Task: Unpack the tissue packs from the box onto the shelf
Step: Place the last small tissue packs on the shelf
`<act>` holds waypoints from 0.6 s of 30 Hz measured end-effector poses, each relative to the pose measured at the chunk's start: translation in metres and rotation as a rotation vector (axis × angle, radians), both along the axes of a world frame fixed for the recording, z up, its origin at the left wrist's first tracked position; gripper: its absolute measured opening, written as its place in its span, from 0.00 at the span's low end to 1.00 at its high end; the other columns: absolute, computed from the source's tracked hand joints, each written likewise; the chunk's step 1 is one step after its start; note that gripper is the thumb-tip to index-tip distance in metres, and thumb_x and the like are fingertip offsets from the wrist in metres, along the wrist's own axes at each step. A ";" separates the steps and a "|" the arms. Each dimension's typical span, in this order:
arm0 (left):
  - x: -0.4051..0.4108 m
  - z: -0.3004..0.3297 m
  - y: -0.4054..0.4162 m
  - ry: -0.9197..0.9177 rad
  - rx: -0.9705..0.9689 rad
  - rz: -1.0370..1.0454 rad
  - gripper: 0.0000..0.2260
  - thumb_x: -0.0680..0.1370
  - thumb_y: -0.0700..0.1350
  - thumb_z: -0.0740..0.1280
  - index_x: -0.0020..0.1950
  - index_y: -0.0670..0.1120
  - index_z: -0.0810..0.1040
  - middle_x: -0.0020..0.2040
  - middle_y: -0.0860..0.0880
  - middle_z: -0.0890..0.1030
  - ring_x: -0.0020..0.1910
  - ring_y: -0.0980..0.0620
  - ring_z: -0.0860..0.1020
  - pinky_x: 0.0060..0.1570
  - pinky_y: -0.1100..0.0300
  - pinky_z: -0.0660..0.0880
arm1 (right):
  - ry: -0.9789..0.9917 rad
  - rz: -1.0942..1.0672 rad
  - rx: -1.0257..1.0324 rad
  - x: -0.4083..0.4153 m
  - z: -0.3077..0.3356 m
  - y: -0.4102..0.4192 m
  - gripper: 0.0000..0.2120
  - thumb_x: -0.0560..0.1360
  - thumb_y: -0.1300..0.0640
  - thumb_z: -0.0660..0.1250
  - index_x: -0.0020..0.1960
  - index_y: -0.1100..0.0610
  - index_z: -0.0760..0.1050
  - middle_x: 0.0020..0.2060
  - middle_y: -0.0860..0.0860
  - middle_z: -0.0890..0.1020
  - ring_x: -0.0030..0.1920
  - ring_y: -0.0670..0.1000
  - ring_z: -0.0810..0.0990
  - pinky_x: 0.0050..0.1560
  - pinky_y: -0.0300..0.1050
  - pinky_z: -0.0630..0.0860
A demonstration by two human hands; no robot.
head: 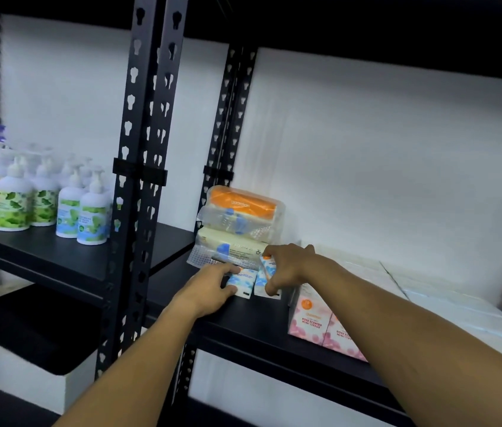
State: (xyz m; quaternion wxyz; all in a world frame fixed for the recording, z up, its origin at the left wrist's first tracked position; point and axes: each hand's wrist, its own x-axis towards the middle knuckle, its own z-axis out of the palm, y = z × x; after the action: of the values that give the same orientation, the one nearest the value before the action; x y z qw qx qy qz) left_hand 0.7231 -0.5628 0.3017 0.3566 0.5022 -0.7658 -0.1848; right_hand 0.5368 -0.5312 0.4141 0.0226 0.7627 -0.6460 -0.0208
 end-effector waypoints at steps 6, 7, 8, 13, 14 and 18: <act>0.001 -0.001 -0.001 -0.037 0.016 0.013 0.20 0.77 0.49 0.68 0.68 0.60 0.72 0.67 0.52 0.75 0.63 0.53 0.75 0.64 0.51 0.73 | 0.023 -0.023 0.023 0.005 -0.005 -0.004 0.41 0.64 0.47 0.75 0.74 0.47 0.62 0.63 0.49 0.76 0.63 0.55 0.72 0.65 0.54 0.59; 0.000 -0.001 -0.001 -0.037 0.016 0.015 0.20 0.77 0.50 0.68 0.68 0.60 0.72 0.67 0.52 0.75 0.63 0.53 0.75 0.64 0.50 0.73 | 0.033 -0.027 0.029 0.006 -0.006 -0.004 0.42 0.64 0.46 0.75 0.74 0.47 0.62 0.64 0.49 0.76 0.63 0.55 0.72 0.65 0.55 0.58; 0.000 -0.001 -0.001 -0.038 0.016 0.018 0.20 0.77 0.50 0.67 0.68 0.60 0.72 0.68 0.52 0.75 0.63 0.53 0.75 0.64 0.50 0.73 | 0.045 -0.031 0.036 0.006 -0.006 -0.005 0.42 0.64 0.46 0.75 0.74 0.47 0.62 0.64 0.49 0.75 0.64 0.55 0.72 0.66 0.55 0.58; -0.001 -0.001 -0.001 -0.046 -0.003 0.031 0.20 0.77 0.50 0.67 0.69 0.60 0.72 0.69 0.52 0.73 0.64 0.52 0.74 0.65 0.50 0.72 | 0.061 -0.044 0.048 0.004 -0.009 -0.007 0.40 0.64 0.45 0.75 0.73 0.47 0.63 0.63 0.50 0.76 0.63 0.55 0.71 0.65 0.55 0.59; -0.001 -0.001 0.000 -0.055 -0.012 0.030 0.20 0.78 0.50 0.67 0.69 0.60 0.72 0.69 0.52 0.73 0.65 0.52 0.73 0.66 0.50 0.71 | 0.055 -0.047 0.048 0.004 -0.010 -0.007 0.40 0.64 0.45 0.75 0.73 0.47 0.63 0.63 0.50 0.76 0.62 0.55 0.71 0.65 0.55 0.59; -0.001 0.000 0.001 -0.071 -0.024 0.035 0.20 0.78 0.50 0.67 0.70 0.60 0.71 0.70 0.52 0.72 0.66 0.51 0.73 0.66 0.50 0.71 | 0.051 -0.052 0.055 0.003 -0.013 -0.009 0.41 0.65 0.43 0.74 0.73 0.47 0.62 0.64 0.50 0.75 0.64 0.56 0.71 0.64 0.55 0.59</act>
State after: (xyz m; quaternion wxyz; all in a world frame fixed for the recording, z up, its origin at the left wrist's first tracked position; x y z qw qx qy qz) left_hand 0.7223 -0.5620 0.3019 0.3382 0.5174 -0.7713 -0.1515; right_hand 0.5397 -0.5402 0.4014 0.0173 0.7453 -0.6640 -0.0585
